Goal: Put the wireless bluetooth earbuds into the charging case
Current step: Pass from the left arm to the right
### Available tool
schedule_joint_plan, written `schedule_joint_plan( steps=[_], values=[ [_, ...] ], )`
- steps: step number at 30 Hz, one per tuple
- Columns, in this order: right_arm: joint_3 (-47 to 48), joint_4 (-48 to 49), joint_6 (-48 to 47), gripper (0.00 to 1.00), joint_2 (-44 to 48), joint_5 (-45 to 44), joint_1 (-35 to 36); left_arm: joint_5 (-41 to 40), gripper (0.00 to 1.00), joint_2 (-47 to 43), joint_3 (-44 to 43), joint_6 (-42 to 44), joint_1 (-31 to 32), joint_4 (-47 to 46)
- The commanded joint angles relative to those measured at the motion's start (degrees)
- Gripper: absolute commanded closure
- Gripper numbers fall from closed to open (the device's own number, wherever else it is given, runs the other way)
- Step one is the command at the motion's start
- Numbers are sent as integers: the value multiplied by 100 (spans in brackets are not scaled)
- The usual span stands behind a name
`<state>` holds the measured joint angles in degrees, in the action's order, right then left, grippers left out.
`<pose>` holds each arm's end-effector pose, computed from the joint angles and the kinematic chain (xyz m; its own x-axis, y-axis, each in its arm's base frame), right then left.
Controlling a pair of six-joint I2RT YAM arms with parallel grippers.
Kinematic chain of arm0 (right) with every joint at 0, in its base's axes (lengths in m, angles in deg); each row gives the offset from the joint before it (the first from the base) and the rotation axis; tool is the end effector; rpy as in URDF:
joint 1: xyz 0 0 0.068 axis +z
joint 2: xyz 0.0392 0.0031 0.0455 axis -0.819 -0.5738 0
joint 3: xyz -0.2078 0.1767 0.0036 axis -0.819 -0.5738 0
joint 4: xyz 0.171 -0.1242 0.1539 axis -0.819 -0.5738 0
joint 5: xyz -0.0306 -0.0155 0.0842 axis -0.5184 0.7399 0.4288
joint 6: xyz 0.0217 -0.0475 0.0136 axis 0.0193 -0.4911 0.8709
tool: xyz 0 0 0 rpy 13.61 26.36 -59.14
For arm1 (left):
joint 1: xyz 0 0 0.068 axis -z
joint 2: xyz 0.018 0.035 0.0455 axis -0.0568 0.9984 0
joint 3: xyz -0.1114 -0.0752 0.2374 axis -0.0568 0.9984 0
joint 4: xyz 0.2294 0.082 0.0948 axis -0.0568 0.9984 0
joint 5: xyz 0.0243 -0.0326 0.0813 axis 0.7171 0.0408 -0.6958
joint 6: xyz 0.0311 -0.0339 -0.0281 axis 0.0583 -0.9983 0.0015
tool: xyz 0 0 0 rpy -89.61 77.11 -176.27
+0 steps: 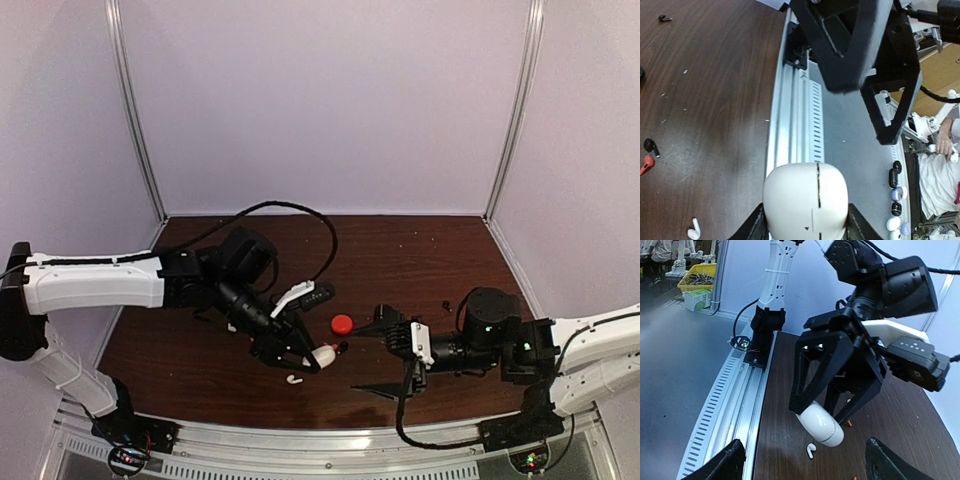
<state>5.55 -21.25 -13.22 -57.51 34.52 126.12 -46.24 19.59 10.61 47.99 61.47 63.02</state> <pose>0.0641 0.2232 0.2594 0.2472 -0.1351 -0.9595 -0.9689 -0.0421 -0.2437 0.1414 -0.2747 0.2669 -0.5419 0.6168 -0.5709 0.7738 0.1011 -0.6253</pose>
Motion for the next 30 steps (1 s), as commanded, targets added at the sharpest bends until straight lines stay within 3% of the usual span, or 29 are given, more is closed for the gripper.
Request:
schedule_joint_plan(
  steps=[1, 11, 30],
  values=[
    [248, -529, -660, 18, 10, -619, 472, 1440, 75, 136, -254, 399, -30, 70],
    [550, -563, -1135, 23, -341, -583, 721, 2190, 73, 506, -501, 1014, 138, 736],
    [908, -526, -1252, 54, -892, -293, 986, 2536, 74, 766, -804, 1221, 375, 770]
  ],
)
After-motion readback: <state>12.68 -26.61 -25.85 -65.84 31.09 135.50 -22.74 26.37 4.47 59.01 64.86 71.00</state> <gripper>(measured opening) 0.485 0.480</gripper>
